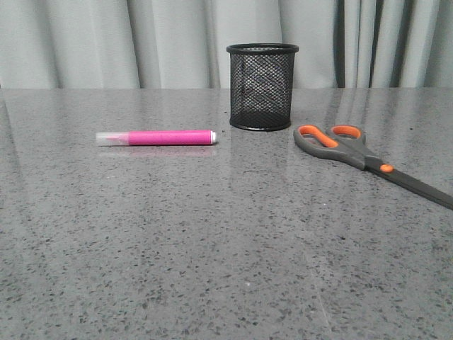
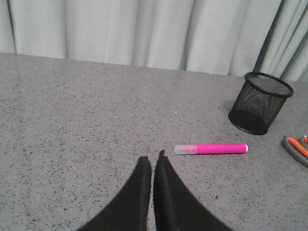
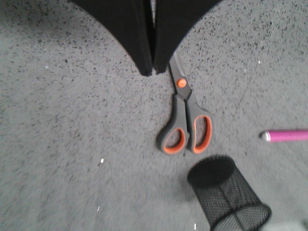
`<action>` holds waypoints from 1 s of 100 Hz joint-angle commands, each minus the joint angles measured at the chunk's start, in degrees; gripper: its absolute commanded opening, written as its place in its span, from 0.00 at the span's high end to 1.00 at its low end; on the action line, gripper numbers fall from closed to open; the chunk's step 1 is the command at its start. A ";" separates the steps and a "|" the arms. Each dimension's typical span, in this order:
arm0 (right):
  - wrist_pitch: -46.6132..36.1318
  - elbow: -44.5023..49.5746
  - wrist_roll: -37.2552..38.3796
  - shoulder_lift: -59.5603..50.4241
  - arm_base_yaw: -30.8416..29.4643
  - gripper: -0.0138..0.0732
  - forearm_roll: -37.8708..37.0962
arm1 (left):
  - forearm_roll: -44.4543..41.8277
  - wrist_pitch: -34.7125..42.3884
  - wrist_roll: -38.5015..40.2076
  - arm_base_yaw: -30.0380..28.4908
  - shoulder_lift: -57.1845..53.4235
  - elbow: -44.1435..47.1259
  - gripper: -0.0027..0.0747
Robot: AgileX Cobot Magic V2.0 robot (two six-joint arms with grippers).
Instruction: Put pen and scissors into bin
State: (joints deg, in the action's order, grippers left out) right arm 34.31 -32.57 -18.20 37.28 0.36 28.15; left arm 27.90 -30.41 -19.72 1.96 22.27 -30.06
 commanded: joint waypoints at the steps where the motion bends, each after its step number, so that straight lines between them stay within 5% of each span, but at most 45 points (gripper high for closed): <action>1: 0.37 -4.95 -1.88 4.34 -0.24 0.91 0.03 | 0.70 0.52 -1.20 -0.17 3.56 -4.21 0.99; 17: 1.62 -7.43 -4.94 7.61 -0.24 0.76 1.44 | 2.60 0.14 -1.29 -0.17 6.88 -5.84 0.93; 37: 1.50 -7.52 -5.80 7.72 -0.24 0.36 2.56 | 11.78 0.24 -9.69 -0.17 10.20 -6.82 0.61; 65: 2.25 -7.52 -6.96 7.72 -0.24 0.35 2.69 | 33.29 -3.82 -35.94 -0.17 17.46 -8.19 0.55; 100: 2.25 -7.52 -9.47 7.72 -0.24 0.35 3.33 | 34.20 -18.46 -62.40 2.43 39.08 -20.30 0.55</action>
State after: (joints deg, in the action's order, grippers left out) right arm 39.25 -38.09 -26.35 44.96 0.36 29.98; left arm 58.84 -46.46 -74.08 2.51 57.12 -46.00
